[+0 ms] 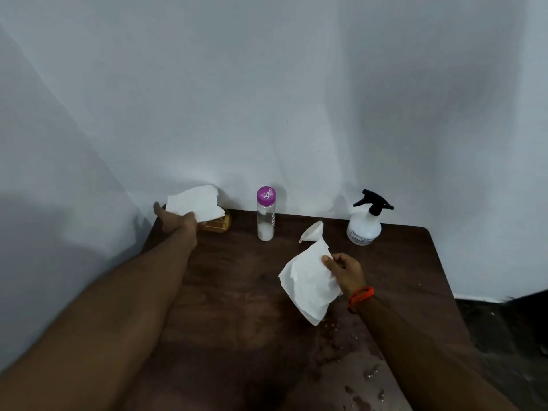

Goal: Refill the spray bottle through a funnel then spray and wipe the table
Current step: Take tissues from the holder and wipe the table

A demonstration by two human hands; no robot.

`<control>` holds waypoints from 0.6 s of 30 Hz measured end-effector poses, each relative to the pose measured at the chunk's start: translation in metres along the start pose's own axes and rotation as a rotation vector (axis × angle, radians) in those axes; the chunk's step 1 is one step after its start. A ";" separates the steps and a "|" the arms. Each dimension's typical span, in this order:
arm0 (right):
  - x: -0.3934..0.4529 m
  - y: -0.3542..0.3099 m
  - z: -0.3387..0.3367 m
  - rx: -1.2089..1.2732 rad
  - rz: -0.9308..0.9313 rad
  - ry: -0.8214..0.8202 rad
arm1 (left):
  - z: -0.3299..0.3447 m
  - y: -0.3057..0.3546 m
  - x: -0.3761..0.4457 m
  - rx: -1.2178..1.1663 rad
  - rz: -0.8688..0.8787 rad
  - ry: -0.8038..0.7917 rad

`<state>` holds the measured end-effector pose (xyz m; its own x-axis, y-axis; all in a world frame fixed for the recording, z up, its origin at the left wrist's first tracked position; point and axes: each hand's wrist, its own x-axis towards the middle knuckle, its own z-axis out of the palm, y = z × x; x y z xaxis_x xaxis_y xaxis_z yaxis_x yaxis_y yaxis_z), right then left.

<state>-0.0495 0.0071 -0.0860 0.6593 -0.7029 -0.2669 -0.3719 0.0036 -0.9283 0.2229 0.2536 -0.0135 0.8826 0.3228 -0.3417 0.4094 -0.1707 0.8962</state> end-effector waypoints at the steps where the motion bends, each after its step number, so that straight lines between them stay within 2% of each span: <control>1: -0.001 0.002 0.000 0.002 0.007 0.008 | 0.000 0.001 0.003 0.080 0.053 -0.037; 5: -0.003 0.004 -0.001 -0.006 0.018 0.019 | 0.014 0.000 0.024 0.470 0.298 -0.176; 7: -0.004 0.005 -0.001 -0.011 0.017 0.019 | 0.021 -0.002 0.029 0.736 0.348 -0.167; 9: -0.007 0.006 -0.002 -0.018 0.022 0.023 | 0.022 -0.004 0.032 1.000 0.518 -0.187; 11: -0.010 0.008 -0.003 -0.019 0.023 0.021 | 0.022 -0.010 0.040 1.206 0.718 -0.326; 12: -0.010 0.010 -0.002 -0.017 0.025 0.016 | 0.021 -0.012 0.044 1.295 0.764 -0.402; 15: -0.012 0.016 -0.003 -0.007 0.050 0.015 | 0.021 -0.013 0.054 1.438 0.742 -0.528; 18: -0.013 0.021 -0.004 0.009 0.064 0.017 | 0.026 -0.004 0.053 1.508 0.716 -0.547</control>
<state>-0.0687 0.0129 -0.1013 0.6235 -0.7128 -0.3213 -0.4071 0.0549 -0.9117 0.2746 0.2471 -0.0425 0.8084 -0.4629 -0.3637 -0.5014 -0.8651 -0.0134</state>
